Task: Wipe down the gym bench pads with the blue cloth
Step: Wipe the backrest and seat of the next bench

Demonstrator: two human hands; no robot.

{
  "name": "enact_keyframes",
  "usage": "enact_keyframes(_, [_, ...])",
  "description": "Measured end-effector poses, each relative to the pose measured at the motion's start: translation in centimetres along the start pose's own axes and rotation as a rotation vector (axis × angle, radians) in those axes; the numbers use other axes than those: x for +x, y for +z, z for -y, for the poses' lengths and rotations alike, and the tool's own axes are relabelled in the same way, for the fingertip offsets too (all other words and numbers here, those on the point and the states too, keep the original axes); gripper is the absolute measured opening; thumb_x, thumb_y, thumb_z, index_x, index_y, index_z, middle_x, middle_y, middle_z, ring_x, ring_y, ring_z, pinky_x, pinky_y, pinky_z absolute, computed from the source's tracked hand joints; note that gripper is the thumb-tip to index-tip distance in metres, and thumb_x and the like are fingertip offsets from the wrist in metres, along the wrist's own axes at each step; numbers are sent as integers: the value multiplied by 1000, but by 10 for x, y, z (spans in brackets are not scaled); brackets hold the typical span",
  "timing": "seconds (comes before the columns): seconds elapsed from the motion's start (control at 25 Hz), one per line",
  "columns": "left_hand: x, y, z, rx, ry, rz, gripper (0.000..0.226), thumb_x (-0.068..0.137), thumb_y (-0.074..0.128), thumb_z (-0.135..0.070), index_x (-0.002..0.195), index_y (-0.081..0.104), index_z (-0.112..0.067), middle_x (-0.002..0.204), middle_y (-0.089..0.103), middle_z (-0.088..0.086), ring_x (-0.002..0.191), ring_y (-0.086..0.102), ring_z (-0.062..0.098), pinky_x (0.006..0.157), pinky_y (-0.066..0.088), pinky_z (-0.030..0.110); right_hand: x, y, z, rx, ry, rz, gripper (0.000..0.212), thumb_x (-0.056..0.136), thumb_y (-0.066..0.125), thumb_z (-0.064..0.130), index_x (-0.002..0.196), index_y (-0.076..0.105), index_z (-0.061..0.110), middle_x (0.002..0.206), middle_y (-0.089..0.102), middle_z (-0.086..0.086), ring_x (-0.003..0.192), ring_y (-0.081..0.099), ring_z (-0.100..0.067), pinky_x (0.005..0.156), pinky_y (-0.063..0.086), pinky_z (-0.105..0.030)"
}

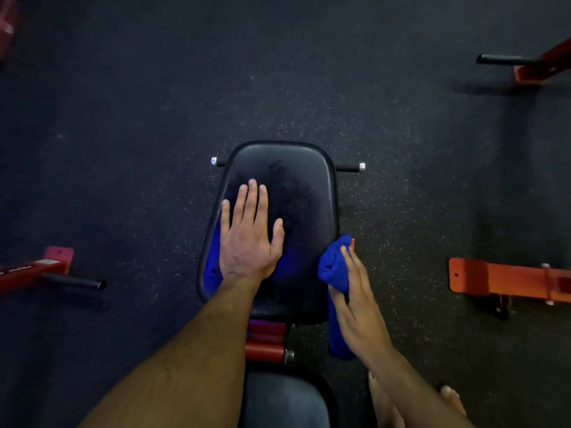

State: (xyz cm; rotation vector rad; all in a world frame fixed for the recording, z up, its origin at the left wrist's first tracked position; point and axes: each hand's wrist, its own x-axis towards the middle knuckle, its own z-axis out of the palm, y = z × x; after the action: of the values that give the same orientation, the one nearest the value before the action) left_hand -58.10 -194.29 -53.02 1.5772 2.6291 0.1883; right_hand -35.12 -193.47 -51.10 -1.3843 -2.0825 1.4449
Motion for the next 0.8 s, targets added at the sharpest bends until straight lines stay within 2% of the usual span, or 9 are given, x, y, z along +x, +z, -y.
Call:
enact_keyframes(0.12, [0, 2, 1, -9, -6, 1, 71, 101, 24, -48, 162, 22, -13, 171, 14, 6, 158, 11, 19, 128, 11, 50, 53, -6, 7, -4, -58, -117, 59, 101, 49, 7, 154, 28, 22, 159, 30, 2, 147, 28, -9, 121, 25, -33])
enact_keyframes(0.24, [1, 2, 1, -12, 0, -9, 71, 101, 25, -48, 162, 22, -13, 171, 15, 6, 158, 11, 20, 128, 12, 50, 134, -14, 27, -99, -81, -199, 54, 101, 48, 12, 152, 32, 18, 156, 35, -4, 138, 41, -23, 114, 34, -41])
enact_keyframes(0.32, [1, 3, 2, -17, 7, -14, 71, 101, 27, -47, 162, 24, -12, 170, 16, 7, 158, 13, 20, 128, 13, 51, 184, -20, 37, -136, -83, -190, 51, 101, 46, 17, 150, 34, 18, 153, 38, -4, 132, 46, -29, 110, 38, -45])
enact_keyframes(0.4, [1, 3, 1, -21, 6, -17, 70, 101, 27, -46, 161, 25, -11, 170, 17, 7, 158, 14, 21, 127, 13, 51, 212, -27, 44, -144, -75, -161, 47, 101, 45, 20, 148, 37, 19, 149, 42, -3, 129, 49, -29, 105, 40, -44])
enact_keyframes(0.52, [2, 2, 1, -16, 7, -23, 70, 101, 28, -46, 162, 25, -12, 170, 18, 7, 158, 14, 21, 128, 13, 50, 199, -30, 47, -77, -78, -158, 46, 104, 46, 27, 148, 36, 23, 151, 41, 3, 130, 45, -11, 96, 35, -22])
enact_keyframes(0.6, [3, 2, 1, -20, 4, -25, 70, 100, 30, -44, 161, 26, -12, 170, 19, 7, 157, 16, 21, 128, 13, 50, 171, -29, 43, -29, -70, -152, 51, 104, 48, 29, 152, 32, 25, 155, 36, 6, 131, 39, 1, 97, 29, -14])
enact_keyframes(0.64, [2, 1, 1, -18, 6, -21, 69, 100, 30, -44, 161, 26, -12, 170, 19, 7, 157, 16, 21, 128, 13, 50, 157, -28, 39, -18, -55, -139, 55, 103, 49, 30, 154, 29, 24, 157, 32, 5, 134, 36, -1, 102, 30, -16])
enact_keyframes(0.72, [0, 1, 1, -19, 11, -10, 69, 101, 29, -45, 161, 25, -12, 170, 18, 7, 157, 15, 20, 128, 13, 49, 131, -18, 30, -54, -36, -133, 60, 102, 49, 33, 156, 23, 24, 161, 26, 1, 143, 32, -13, 113, 30, -29])
enact_keyframes(0.8, [2, 0, 1, -16, 4, 2, 69, 101, 28, -46, 161, 24, -12, 170, 18, 7, 157, 14, 20, 127, 12, 49, 114, -1, 27, -119, -19, -212, 61, 100, 45, 39, 155, 23, 24, 161, 26, -2, 141, 34, -19, 113, 30, -37])
